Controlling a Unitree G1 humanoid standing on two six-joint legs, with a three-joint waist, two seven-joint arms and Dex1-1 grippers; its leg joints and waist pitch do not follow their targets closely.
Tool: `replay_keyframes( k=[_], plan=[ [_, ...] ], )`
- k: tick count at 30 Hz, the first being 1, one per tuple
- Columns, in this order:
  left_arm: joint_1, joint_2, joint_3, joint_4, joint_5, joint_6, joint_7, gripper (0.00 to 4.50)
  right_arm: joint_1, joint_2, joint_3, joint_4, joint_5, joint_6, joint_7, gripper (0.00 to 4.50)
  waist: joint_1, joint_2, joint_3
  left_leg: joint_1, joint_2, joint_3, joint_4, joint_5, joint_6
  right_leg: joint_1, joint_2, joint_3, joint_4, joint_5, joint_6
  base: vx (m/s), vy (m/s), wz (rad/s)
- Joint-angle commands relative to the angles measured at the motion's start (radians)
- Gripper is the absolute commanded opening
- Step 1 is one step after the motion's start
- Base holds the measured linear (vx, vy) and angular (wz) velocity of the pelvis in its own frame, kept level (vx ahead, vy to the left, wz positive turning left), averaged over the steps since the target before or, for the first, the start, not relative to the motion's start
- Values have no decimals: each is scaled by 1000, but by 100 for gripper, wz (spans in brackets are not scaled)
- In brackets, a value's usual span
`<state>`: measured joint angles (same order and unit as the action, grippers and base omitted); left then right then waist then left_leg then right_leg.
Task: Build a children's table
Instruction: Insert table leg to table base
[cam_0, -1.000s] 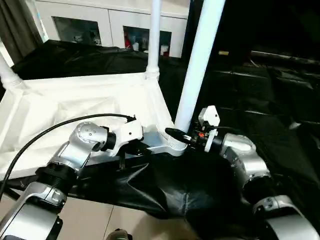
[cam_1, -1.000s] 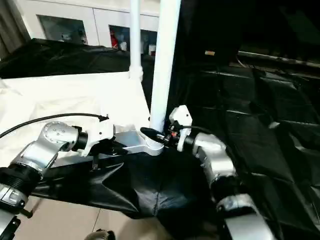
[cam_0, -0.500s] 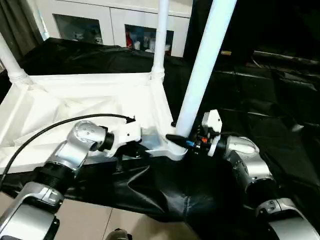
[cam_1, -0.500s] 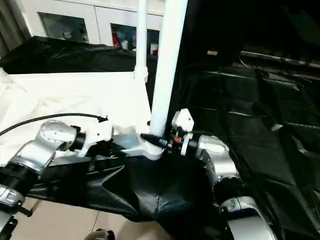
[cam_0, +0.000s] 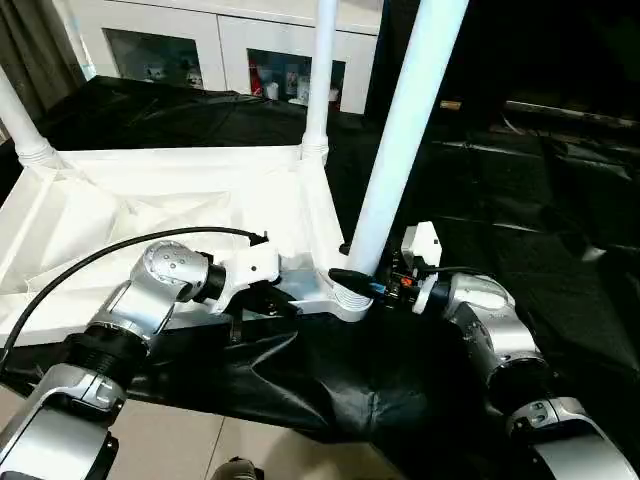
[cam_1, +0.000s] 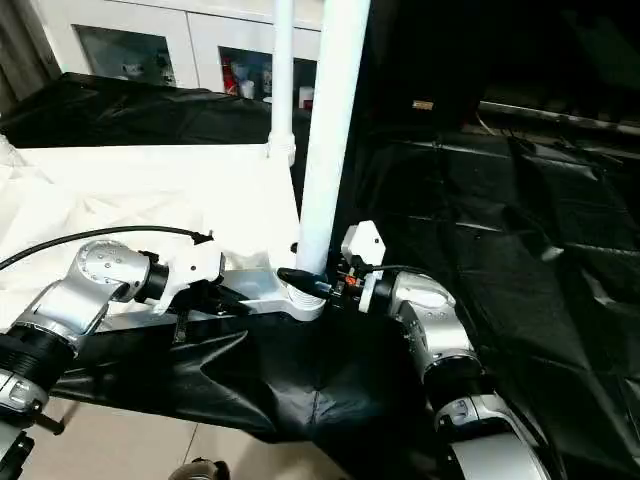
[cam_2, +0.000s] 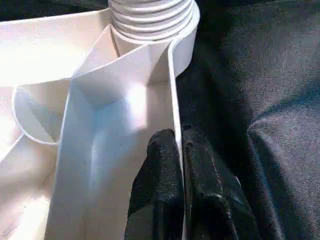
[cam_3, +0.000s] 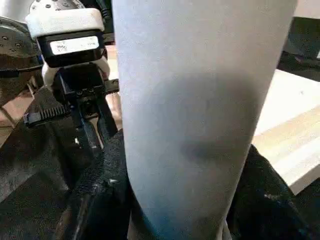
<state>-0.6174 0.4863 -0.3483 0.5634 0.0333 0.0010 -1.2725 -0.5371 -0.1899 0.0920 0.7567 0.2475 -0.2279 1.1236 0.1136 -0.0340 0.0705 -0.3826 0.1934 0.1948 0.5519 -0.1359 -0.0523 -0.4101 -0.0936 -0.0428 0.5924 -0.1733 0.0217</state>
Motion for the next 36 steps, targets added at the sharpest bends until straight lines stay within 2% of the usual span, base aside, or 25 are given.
replay_keyframes(
  k=[1,7,10,12,13,15,17,19,20,21,22,23,24,25,26,27,28,29,30,31,32,33,34,35,36],
  plan=[
    [-13,-29,-35,-48,-20,-36,-56,0,59,-10,37,134,-83,49,-61,191,-2,21,-34,34,45,-37,-91,-638,-61,1,-59,38,-99,-546,-162,0,0,0],
    [-8,-30,-30,-49,-14,-36,-49,0,70,-9,34,140,-91,33,-77,191,-2,22,-38,34,46,-37,-92,-640,-62,0,-59,39,-100,-537,-162,0,0,0],
    [-19,-47,-18,-29,2,-28,6,0,44,4,17,185,-122,11,-215,191,-6,25,-39,36,45,-37,-92,-651,-71,-3,-59,38,-100,-543,-164,0,0,0],
    [-37,-62,-10,-2,22,-2,63,0,24,15,-2,223,-139,3,-338,191,-12,24,-36,37,42,-41,-91,-675,-81,-6,-60,34,-107,-598,-147,0,0,0],
    [-47,-71,-5,13,31,17,93,0,15,22,-13,239,-142,1,-393,191,-15,22,-38,40,40,-44,-90,-689,-83,-7,-62,31,-109,-636,-132,0,0,0],
    [-76,-107,18,49,33,71,170,0,-4,46,-46,267,-133,15,-518,191,-23,24,-36,44,38,-51,-91,-724,-86,-7,-60,20,-118,-681,-112,-54,18,-8],
    [-110,-153,30,92,56,126,277,0,-26,80,-68,302,-132,37,-669,191,-29,26,-36,41,38,-56,-97,-740,-93,-2,-58,12,-118,-665,-109,-55,30,-10],
    [-132,-201,33,115,81,186,376,0,-50,115,-84,339,-129,63,-810,191,-33,31,-33,50,35,-58,-97,-779,-95,-8,-55,3,-127,-669,-105,-55,40,-9],
    [-132,-201,33,115,81,186,376,0,-50,115,-84,339,-129,63,-810,190,-35,35,-31,54,36,-60,-99,-800,-95,-7,-53,-4,-131,-668,-104,-56,40,-7],
    [-138,-230,38,121,87,222,423,0,-63,135,-94,358,-123,75,-878,190,-39,37,-29,53,36,-64,-105,-834,-90,3,-48,-21,-136,-655,-93,0,0,0],
    [-143,-274,47,125,90,270,482,0,-80,163,-110,382,-105,86,-951,190,-42,43,-22,49,43,-64,-124,-889,-95,13,-37,-40,-129,-616,-92,0,0,0],
    [-143,-305,51,125,92,299,517,0,-92,182,-117,397,-98,88,-1001,190,-32,48,-20,22,53,-53,-164,-937,-92,47,-17,-48,-78,-538,-99,0,0,0],
    [-143,-313,52,125,93,306,524,0,-95,187,-119,401,-96,88,-1013,190,-17,55,-19,-2,64,-33,-198,-962,-91,69,-3,-46,-19,-471,-111,-87,-15,12],
    [-141,-349,48,122,104,348,568,0,-109,212,-122,418,-103,84,-1064,190,65,65,-23,-69,70,48,-257,-983,-89,106,25,-51,138,-295,-120,-87,-15,12],
    [-139,-368,47,120,108,363,593,0,-114,224,-118,421,-113,78,-1087,190,53,41,-26,-38,55,81,-251,-888,-71,81,28,-19,127,-322,-111,-50,-91,29],
    [-139,-381,48,122,109,372,612,0,-119,232,-117,425,-122,72,-1106,190,35,-43,-24,151,12,29,23,-598,-89,-101,-95,37,-144,-899,-41,101,-146,11],
    [-142,-393,49,127,111,379,632,0,-123,242,-118,428,-124,68,-1121,190,31,-22,0,71,-6,-52,80,-261,11,-31,-180,109,-193,-1102,-87,101,-146,11],
    [-145,-401,51,132,113,385,648,0,-127,250,-119,431,-128,65,-1132,190,44,-13,-22,-34,8,-86,0,-132,-25,103,-143,59,-95,-852,-96,171,-32,-42],
    [-151,-410,54,140,116,391,670,0,-130,259,-120,435,-133,62,-1140,190,58,9,-50,4,27,-75,-46,-84,-66,88,-87,38,-63,-569,-109,66,57,-21],
    [-152,-411,55,141,116,392,673,0,-131,260,-120,435,-134,62,-1140,190,33,3,-51,64,31,-56,-49,-145,-59,28,-24,25,-28,-170,-150,66,57,-21],
    [-156,-415,59,143,118,403,687,0,-135,265,-121,444,-140,61,-1147,190,23,15,-44,74,29,-34,-60,-265,-43,22,-15,26,-39,-77,-213,-45,-14,36],
    [-158,-416,60,143,117,405,687,0,-136,266,-121,446,-140,61,-1148,190,12,10,-32,66,28,-30,-69,-384,-36,22,-16,27,-55,-194,-218,-36,-34,23],
    [-158,-416,60,143,117,405,687,0,-136,266,-122,447,-141,61,-1148,190,6,7,-28,70,20,-33,-72,-548,-47,14,-26,30,-77,-435,-188,-36,-34,23],
    [-160,-416,60,142,120,411,685,0,-140,265,-125,455,-141,60,-1155,190,4,7,-36,64,20,-44,-79,-580,-51,20,-37,31,-89,-540,-142,0,0,0],
    [-161,-416,60,142,124,413,686,0,-143,264,-129,459,-143,60,-1160,190,6,11,-40,65,23,-46,-82,-573,-51,20,-42,32,-93,-545,-129,0,0,0]
  ],
)
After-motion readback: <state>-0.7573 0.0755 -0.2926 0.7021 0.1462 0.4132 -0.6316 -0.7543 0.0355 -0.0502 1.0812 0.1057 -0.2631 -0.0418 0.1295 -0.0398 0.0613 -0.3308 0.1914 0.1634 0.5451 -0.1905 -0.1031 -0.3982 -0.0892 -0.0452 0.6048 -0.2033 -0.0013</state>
